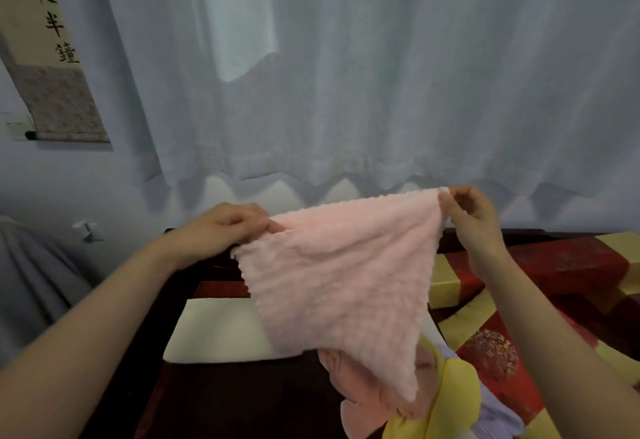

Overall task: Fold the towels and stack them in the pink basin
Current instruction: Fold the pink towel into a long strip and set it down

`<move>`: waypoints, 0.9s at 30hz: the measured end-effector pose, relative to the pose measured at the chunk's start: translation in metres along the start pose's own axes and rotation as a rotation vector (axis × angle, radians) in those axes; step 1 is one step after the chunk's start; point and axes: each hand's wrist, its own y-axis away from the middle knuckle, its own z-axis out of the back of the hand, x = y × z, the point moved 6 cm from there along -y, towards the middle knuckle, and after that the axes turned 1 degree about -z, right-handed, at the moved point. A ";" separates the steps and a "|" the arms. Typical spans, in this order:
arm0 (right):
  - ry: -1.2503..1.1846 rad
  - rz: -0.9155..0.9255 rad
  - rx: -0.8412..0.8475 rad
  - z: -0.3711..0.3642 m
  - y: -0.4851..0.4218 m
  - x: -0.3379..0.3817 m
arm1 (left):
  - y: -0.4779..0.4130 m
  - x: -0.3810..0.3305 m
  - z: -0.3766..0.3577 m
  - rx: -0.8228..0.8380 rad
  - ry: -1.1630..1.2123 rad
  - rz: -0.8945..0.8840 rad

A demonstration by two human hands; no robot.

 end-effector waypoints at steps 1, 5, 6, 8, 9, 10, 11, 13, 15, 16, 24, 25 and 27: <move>-0.004 -0.013 0.001 -0.002 -0.001 0.001 | -0.004 -0.003 0.009 0.001 -0.094 -0.035; -0.014 -0.017 0.059 -0.018 0.001 0.012 | -0.007 0.003 0.014 -0.019 -0.350 -0.063; 0.008 0.004 0.082 -0.023 0.002 0.017 | -0.007 0.008 0.006 -0.025 -0.375 -0.063; 0.098 0.091 0.130 -0.036 0.004 0.032 | -0.003 0.025 -0.024 -0.008 -0.429 -0.058; 0.139 0.146 0.152 -0.042 0.005 0.042 | 0.000 0.038 -0.046 0.005 -0.437 -0.038; 0.174 0.206 0.171 -0.049 0.005 0.052 | 0.002 0.053 -0.070 0.011 -0.410 -0.007; 0.204 0.263 0.197 -0.055 0.005 0.062 | 0.005 0.068 -0.094 0.012 -0.355 0.043; 0.267 0.343 0.270 -0.068 0.005 0.077 | 0.008 0.090 -0.141 -0.005 -0.214 0.106; 0.322 0.407 0.339 -0.074 0.006 0.088 | 0.006 0.093 -0.177 -0.047 -0.099 0.122; 0.338 0.438 0.365 -0.076 0.007 0.093 | 0.004 0.090 -0.190 -0.081 -0.057 0.128; 0.282 0.451 0.386 -0.063 0.006 0.099 | -0.022 0.065 -0.236 -0.127 -0.063 0.077; 0.270 0.437 0.391 -0.061 0.005 0.097 | -0.023 0.064 -0.234 -0.116 -0.074 0.060; 0.252 0.415 0.400 -0.057 0.003 0.094 | -0.023 0.063 -0.230 -0.082 -0.082 0.034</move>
